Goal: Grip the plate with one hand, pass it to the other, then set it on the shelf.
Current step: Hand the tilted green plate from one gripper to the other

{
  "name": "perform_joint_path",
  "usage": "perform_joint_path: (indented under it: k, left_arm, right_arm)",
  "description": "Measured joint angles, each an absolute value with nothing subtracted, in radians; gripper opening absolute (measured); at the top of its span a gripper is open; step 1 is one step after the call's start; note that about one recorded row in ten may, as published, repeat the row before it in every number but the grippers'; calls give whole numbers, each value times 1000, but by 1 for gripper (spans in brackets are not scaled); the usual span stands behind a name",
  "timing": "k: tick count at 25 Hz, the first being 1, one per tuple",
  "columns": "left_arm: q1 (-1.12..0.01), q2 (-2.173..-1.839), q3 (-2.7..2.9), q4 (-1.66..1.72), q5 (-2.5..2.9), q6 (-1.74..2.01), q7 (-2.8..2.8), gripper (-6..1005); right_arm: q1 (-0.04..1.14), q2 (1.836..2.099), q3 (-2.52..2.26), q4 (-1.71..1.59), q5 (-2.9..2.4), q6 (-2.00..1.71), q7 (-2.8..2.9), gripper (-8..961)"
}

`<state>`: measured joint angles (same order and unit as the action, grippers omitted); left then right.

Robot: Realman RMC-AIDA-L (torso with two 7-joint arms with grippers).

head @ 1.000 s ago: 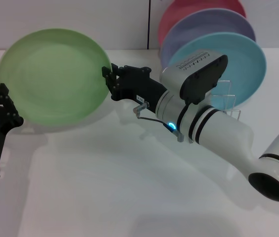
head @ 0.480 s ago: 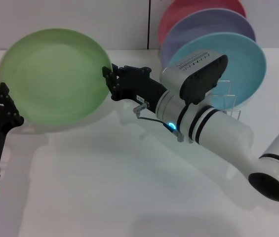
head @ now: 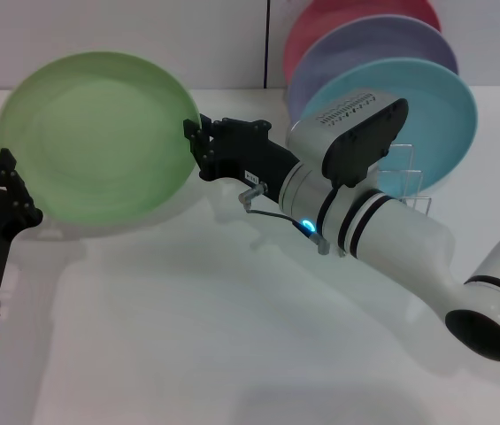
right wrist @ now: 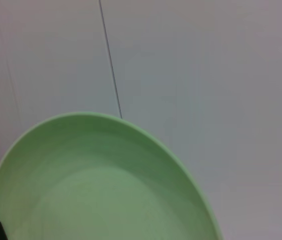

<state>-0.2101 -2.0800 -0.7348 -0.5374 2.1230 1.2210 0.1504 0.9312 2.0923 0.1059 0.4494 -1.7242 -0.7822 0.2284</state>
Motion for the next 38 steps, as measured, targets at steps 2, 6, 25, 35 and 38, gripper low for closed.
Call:
perform_joint_path:
  k: [2,6,25,35,38]
  left_arm:
    - [-210,-2080,-735,-537,2123,1221,150,31]
    - [-210,-2080,-736,-537,2123,1221,150,31]
    - [-218,-2080,-737,-534,2121,1213,146,31]
    - [-219,-2080,-735,-534,2122,1213,147,31]
    - [-219,-2080,-735,-534,2122,1213,147,31]
  right_arm:
    - [932,2092,106,449,-1724,-782,228,118]
    - [933,2092,106,449,-1724,-782,228,118]
    - [934,2092,106,449,-1724,-782,229,111]
    - [932,2092,106,448,-1724,-790,229,87]
    - [931,2092,106,448,-1724,-791,229,87]
